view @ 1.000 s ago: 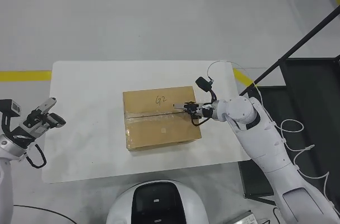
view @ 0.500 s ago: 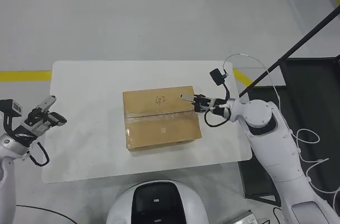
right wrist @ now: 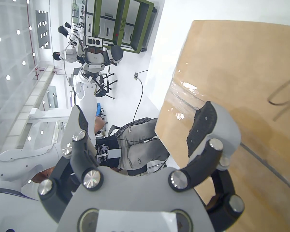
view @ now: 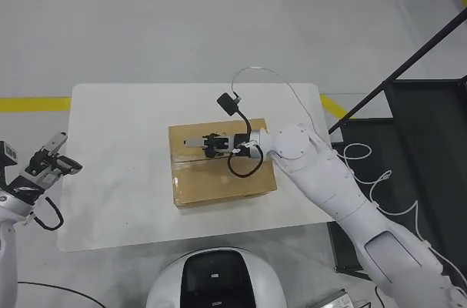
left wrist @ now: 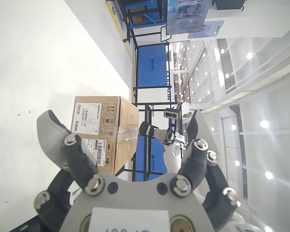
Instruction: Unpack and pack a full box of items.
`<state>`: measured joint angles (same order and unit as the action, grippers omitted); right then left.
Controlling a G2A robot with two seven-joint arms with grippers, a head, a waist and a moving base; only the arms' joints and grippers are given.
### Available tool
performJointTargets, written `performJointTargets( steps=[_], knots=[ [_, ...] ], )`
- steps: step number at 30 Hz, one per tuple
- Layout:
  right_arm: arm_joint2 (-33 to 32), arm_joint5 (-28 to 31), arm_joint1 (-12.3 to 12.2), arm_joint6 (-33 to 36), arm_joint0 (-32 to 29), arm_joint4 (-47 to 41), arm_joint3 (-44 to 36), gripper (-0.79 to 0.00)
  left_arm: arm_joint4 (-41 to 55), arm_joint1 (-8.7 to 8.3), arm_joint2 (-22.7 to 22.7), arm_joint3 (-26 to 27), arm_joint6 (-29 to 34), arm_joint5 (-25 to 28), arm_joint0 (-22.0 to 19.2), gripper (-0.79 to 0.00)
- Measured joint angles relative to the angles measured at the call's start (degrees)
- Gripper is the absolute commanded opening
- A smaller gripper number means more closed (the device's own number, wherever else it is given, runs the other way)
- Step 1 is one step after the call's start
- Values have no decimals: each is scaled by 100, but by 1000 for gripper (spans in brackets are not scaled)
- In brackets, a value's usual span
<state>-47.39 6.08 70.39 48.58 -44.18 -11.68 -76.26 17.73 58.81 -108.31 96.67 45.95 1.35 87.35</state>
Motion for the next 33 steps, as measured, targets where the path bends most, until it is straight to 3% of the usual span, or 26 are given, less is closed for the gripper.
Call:
performJointTargets(
  steps=[11,23,28,33],
  knots=[
    [1029,590,610,-229,647,-335,1179,0,54,-25,-80,60,9,-15,103,0],
    [1392,766,1107,129,1066,-1010,2046,0,48,-58,-103,-23,103,7,131,0],
    [1378,466,1141,199,1176,-781,2235,0,52,-65,-55,-34,108,35,112,0],
    [1152,149,993,230,1095,-360,2123,0,143,-66,21,-54,139,88,75,0]
  ],
)
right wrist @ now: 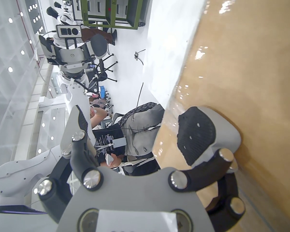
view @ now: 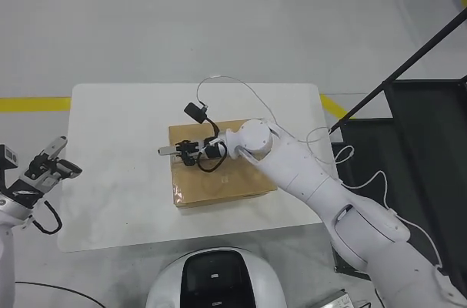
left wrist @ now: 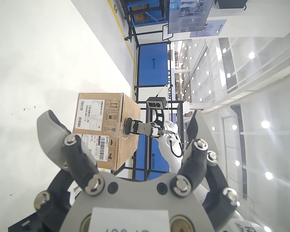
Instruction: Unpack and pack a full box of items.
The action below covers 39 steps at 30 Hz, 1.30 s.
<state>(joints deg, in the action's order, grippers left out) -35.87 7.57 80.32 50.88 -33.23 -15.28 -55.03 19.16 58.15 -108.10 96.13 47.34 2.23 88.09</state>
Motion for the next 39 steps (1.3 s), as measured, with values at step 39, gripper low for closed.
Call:
performJointTargets(
  steps=[39],
  knots=[
    [-4603,-1959,-1735,562,-3416,2017,-3585,0,210,13,273,-84,56,90,-79,0]
  ],
)
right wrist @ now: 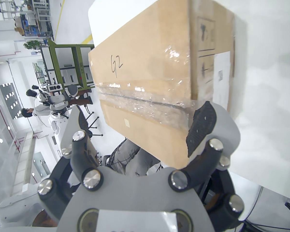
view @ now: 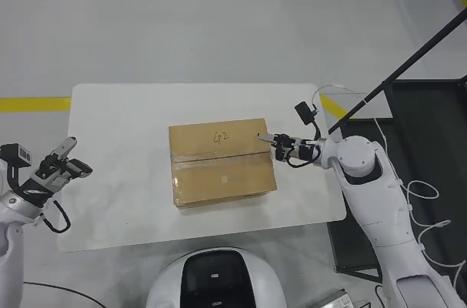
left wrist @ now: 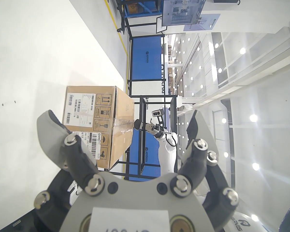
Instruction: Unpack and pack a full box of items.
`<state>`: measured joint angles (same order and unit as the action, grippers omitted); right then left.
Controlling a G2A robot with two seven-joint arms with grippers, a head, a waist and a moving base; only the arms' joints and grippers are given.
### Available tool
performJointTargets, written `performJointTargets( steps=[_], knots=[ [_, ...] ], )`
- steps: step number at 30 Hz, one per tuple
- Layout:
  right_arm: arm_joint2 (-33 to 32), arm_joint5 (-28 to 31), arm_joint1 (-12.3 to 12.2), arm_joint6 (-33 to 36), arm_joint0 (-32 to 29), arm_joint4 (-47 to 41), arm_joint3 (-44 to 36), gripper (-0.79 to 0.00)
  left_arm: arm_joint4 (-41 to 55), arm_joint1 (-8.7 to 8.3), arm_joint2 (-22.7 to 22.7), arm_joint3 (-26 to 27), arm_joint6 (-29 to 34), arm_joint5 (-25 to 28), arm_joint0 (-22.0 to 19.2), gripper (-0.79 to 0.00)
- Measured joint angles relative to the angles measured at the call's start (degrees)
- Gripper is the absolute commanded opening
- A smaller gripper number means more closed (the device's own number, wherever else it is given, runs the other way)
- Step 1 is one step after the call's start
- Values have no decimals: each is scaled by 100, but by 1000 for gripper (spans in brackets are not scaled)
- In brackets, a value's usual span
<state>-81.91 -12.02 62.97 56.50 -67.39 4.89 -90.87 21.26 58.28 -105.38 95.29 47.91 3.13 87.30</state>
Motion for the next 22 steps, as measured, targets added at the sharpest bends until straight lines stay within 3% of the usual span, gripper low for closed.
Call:
performJointTargets(
  steps=[8,22],
  knots=[
    [-702,364,-81,-690,-536,-180,-524,0,0,0,0,0,0,0,0,0],
    [-735,412,-81,-775,-575,-199,-566,0,0,0,0,0,0,0,0,0]
  ],
)
